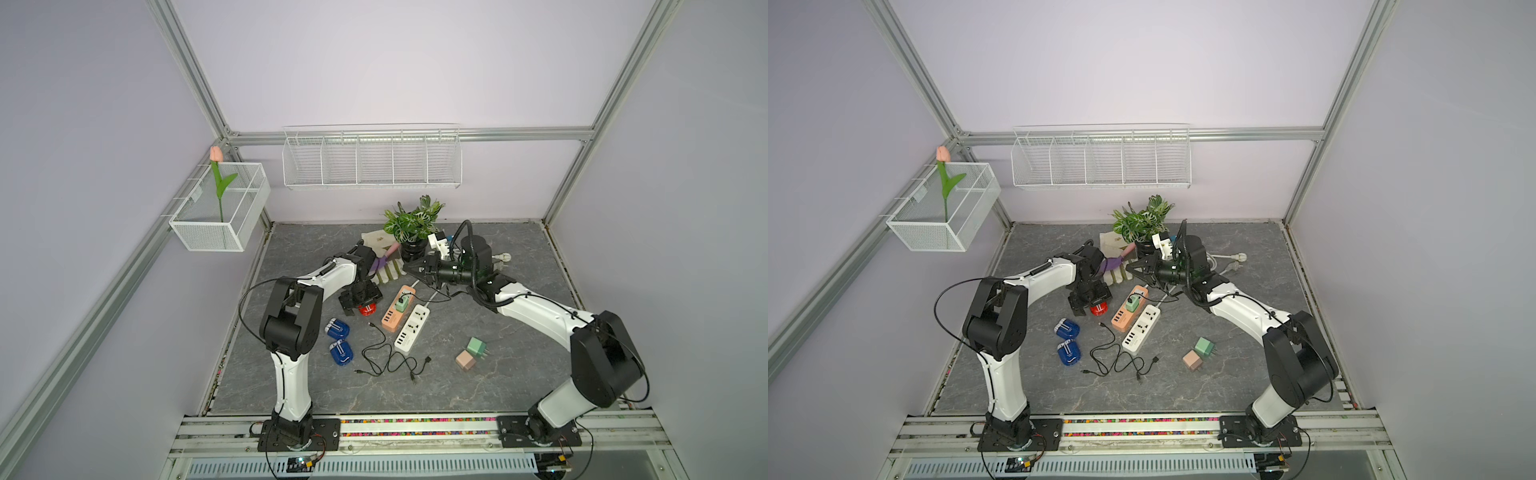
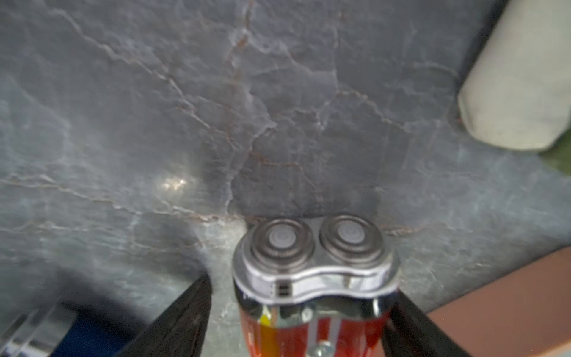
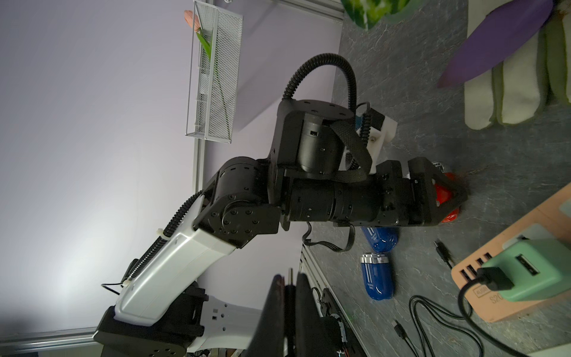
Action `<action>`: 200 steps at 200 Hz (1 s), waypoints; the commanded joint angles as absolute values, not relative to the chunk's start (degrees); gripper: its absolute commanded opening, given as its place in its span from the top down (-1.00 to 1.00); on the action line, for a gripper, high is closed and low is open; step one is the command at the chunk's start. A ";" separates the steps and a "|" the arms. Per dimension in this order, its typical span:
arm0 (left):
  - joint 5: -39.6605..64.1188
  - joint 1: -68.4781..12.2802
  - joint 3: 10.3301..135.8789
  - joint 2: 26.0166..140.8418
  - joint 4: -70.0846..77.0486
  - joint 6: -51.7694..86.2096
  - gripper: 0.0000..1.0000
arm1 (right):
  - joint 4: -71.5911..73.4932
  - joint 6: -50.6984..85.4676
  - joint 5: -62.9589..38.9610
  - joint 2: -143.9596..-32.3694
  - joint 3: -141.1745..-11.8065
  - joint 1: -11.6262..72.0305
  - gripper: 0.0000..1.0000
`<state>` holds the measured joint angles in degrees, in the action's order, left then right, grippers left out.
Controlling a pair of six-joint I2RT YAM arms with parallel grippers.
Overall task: Charge the electric shaver
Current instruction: Pick up the electric shaver from the center of the board.
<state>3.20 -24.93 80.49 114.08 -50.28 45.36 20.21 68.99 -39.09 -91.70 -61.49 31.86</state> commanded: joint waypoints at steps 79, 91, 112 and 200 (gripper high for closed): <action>1.34 -25.29 79.51 116.77 -45.65 47.43 0.09 | 21.27 69.54 -39.74 -90.53 -61.33 31.63 0.86; 2.11 -25.31 78.79 116.10 -45.52 48.64 0.29 | 21.44 69.48 -39.73 -90.40 -60.75 31.59 0.86; 3.12 -25.11 78.66 113.25 -47.25 52.07 0.70 | 22.12 68.79 -39.99 -90.32 -59.96 31.72 0.86; 18.20 -20.46 83.33 94.33 -53.76 72.59 1.00 | 24.51 60.86 -40.45 -93.02 -59.88 36.56 0.86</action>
<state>11.81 -21.87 81.84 96.42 -53.43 64.45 20.49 63.24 -39.09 -91.74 -60.73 35.16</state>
